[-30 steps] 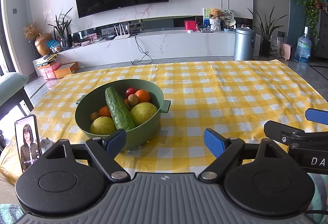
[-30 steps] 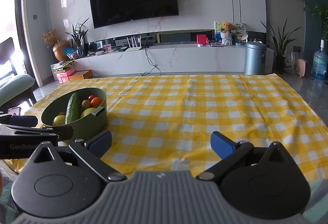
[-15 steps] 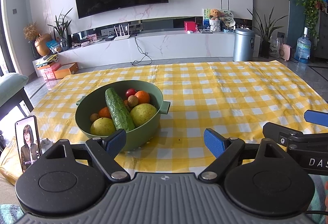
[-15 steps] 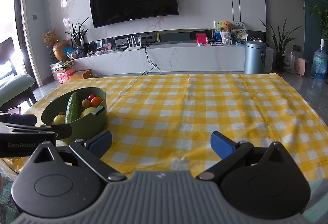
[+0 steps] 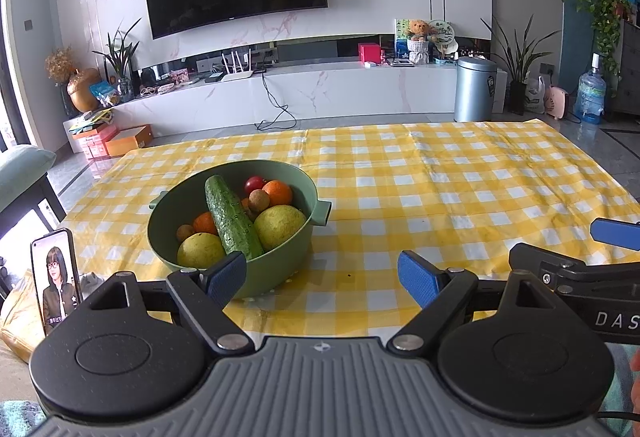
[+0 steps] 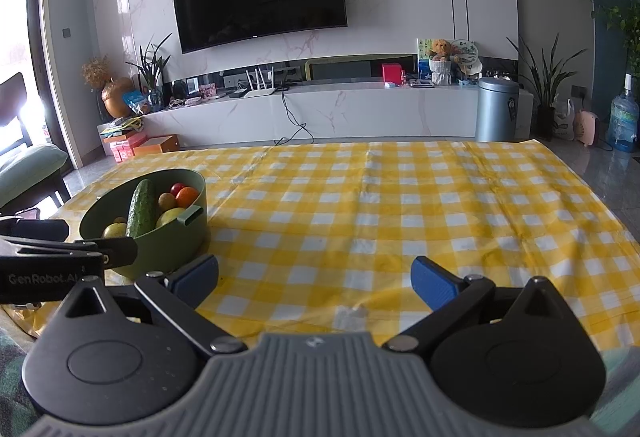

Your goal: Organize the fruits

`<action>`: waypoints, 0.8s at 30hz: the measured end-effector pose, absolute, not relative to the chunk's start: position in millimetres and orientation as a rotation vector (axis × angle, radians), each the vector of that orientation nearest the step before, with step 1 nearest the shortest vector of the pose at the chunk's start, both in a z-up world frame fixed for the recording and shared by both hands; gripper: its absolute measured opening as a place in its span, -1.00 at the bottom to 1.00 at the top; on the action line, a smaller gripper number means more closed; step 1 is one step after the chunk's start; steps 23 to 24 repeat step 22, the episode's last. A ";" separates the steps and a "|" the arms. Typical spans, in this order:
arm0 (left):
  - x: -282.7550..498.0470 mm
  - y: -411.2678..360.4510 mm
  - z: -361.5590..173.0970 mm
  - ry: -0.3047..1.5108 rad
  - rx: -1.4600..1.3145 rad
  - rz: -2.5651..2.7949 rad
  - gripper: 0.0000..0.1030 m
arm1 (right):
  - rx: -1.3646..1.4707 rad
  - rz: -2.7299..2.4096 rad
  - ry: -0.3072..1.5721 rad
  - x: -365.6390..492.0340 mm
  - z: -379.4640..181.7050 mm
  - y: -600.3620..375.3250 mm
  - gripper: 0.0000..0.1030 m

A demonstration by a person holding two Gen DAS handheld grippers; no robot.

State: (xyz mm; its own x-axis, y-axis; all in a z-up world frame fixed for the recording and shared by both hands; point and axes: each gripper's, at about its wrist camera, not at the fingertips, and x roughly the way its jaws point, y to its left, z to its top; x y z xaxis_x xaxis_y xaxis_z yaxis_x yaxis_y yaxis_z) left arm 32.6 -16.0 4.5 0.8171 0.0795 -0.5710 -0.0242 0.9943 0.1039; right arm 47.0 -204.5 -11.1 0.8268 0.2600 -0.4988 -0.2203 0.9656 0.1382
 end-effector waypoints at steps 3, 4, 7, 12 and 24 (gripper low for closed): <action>31.9 -16.6 3.2 0.608 0.101 0.054 0.94 | 0.076 0.256 0.540 47.0 -11.0 -204.5 0.92; 32.6 -17.6 3.5 0.608 0.103 0.053 0.94 | 0.076 0.255 0.540 47.0 -11.0 -204.5 0.92; 33.7 -18.5 2.9 0.606 0.109 0.052 0.94 | 0.079 0.255 0.543 46.6 -11.6 -204.6 0.92; 32.5 -19.2 1.8 0.596 0.130 0.052 0.94 | 0.080 0.254 0.546 46.6 -12.2 -203.7 0.92; 31.7 -18.4 -1.0 0.598 0.136 0.048 0.94 | 0.082 0.254 0.556 46.8 -15.7 -201.8 0.92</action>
